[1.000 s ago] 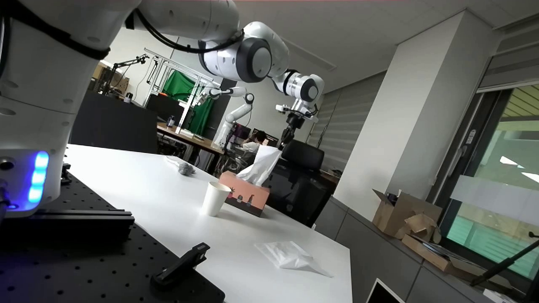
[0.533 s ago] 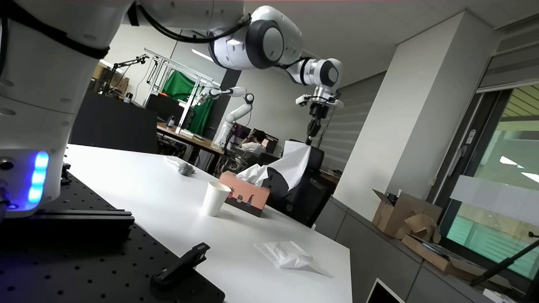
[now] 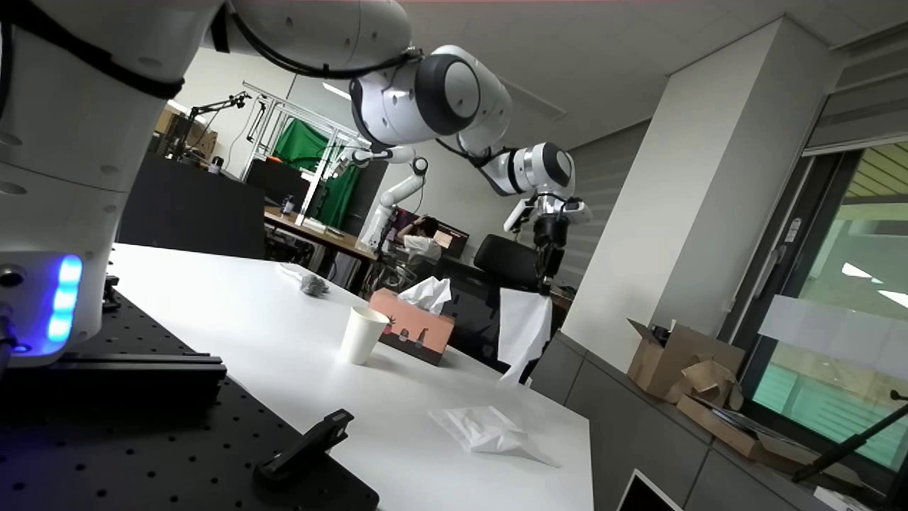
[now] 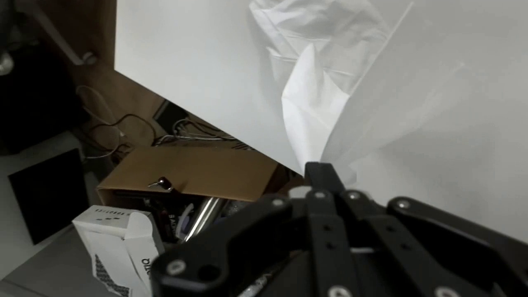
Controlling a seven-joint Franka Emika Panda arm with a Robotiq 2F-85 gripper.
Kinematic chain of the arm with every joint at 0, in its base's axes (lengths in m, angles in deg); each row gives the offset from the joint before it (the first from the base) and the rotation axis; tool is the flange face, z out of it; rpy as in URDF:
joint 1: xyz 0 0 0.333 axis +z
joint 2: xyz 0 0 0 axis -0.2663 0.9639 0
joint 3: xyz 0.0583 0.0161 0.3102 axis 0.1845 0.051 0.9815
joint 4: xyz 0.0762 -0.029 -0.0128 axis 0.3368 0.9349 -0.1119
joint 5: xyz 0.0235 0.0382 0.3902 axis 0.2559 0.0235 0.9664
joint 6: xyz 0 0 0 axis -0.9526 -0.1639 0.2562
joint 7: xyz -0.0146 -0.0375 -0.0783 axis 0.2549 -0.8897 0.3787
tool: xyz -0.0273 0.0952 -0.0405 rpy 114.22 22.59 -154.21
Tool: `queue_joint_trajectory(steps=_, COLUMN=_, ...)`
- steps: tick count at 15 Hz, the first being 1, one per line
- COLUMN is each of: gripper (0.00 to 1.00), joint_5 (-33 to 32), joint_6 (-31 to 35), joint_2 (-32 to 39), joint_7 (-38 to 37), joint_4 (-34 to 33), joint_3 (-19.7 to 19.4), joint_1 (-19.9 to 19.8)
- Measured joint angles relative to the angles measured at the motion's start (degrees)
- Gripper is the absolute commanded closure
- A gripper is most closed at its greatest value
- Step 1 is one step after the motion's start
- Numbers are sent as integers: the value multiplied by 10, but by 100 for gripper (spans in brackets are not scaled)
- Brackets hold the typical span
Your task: Pick two tissue papers from the box and put them on the table
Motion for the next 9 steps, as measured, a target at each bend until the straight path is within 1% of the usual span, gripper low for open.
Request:
queue_joint_trajectory(steps=3, gripper=100, joint_5=-26, joint_6=-39, joint_2=38, joint_7=63, joint_4=-3, joint_3=-7, joint_1=1)
queue_joint_trajectory(steps=6, gripper=100, joint_5=-27, joint_6=-75, joint_2=66, joint_7=132, joint_4=0, joint_3=-6, joint_1=4)
queue_joint_trajectory(steps=7, gripper=100, joint_5=-28, joint_6=-94, joint_2=73, joint_7=149, joint_4=3, joint_3=-6, joint_1=6)
queue_joint_trajectory(steps=9, gripper=100, joint_5=-30, joint_6=-127, joint_2=92, joint_7=150, joint_4=-3, joint_3=-11, joint_1=10)
